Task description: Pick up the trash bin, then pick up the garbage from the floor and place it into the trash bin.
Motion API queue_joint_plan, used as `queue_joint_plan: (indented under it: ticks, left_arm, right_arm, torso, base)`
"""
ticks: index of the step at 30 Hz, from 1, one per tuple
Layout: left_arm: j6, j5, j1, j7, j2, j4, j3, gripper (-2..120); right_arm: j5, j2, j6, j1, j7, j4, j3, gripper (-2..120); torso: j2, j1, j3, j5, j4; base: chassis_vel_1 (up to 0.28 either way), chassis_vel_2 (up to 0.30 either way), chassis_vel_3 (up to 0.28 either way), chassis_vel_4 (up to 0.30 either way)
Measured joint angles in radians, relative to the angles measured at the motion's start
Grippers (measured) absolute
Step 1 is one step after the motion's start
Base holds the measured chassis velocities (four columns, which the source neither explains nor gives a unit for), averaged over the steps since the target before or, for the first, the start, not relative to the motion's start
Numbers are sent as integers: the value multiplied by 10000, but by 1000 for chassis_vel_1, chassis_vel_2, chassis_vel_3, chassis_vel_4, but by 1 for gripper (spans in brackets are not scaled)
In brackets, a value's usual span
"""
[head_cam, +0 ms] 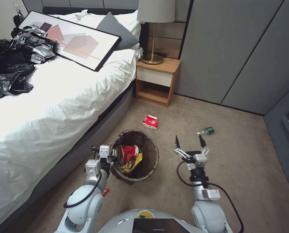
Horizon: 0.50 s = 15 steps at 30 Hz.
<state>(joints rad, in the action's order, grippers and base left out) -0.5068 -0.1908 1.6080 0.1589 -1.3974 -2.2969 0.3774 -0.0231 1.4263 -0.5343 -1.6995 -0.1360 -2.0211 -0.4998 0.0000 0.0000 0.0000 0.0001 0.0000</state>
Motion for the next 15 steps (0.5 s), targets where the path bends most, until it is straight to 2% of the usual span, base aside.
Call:
queue_joint_plan:
  ticks: [5, 15]
  left_arm:
    - [10, -16, 10, -1, 12, -3, 64, 7]
    - [42, 10, 18, -10, 7, 14, 51, 7]
  right_arm:
    - [-137, 306, -700, -247, -74, 499, -798, 100]
    - [-150, 657, -1228, -411, -180, 1191, -1307, 99]
  torso:
    - [0, 0, 0, 0, 1]
    - [0, 0, 0, 0, 0]
  base:
    - [0, 0, 0, 0]
    - [0, 0, 0, 0]
